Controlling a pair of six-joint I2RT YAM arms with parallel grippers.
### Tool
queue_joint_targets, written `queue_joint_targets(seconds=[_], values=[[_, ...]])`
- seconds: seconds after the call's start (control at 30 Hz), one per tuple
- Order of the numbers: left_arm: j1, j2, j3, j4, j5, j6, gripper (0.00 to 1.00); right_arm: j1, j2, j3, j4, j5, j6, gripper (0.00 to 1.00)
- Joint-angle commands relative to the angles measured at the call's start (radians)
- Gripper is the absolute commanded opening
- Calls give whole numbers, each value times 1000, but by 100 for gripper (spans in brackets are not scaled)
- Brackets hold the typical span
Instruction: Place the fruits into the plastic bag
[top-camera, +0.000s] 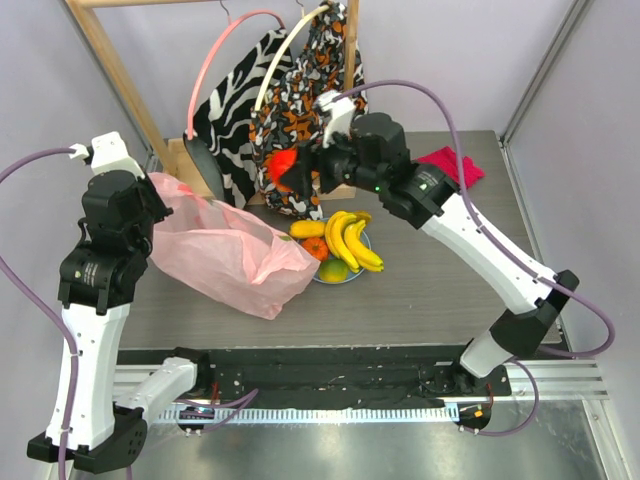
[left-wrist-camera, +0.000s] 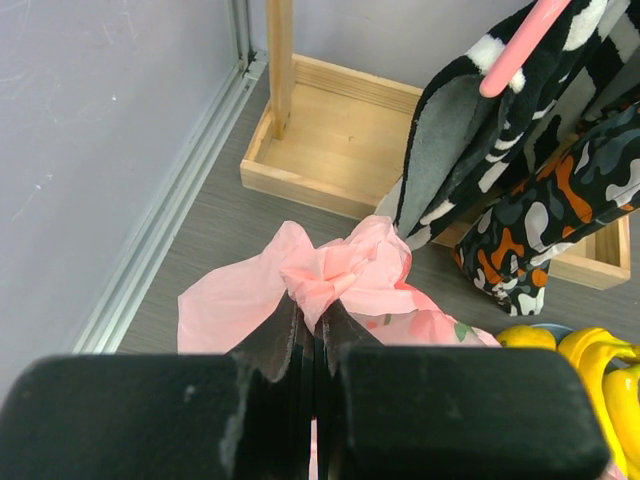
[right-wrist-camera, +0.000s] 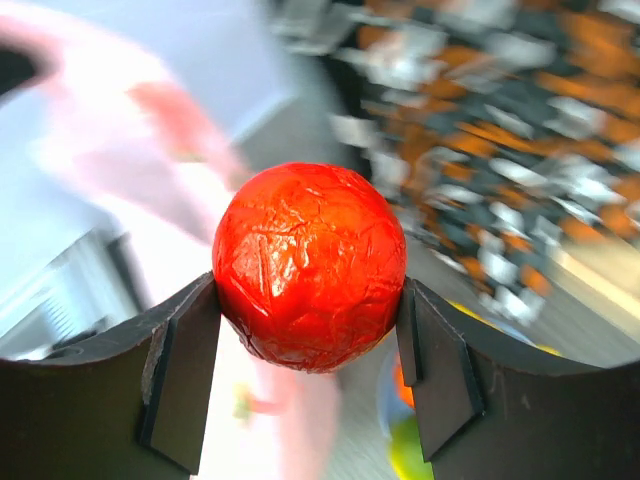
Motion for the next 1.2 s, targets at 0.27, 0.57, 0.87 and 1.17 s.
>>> queue_joint_targets(seconds=[0.27,0.57,0.87,1.17], values=[[8,7,3,62,38,-52,0,171,258,324,-121,-236,-178,10],[6,-6,5,71,55,-38,0,216,422,528,-212,-161,-253,10],[8,-73,-98,149,94,-81,0,214,500,598,-210,-188,-215,10],[6,-104,-156,174,175,-165,0,217,566,665,-189,-204,-148,10]])
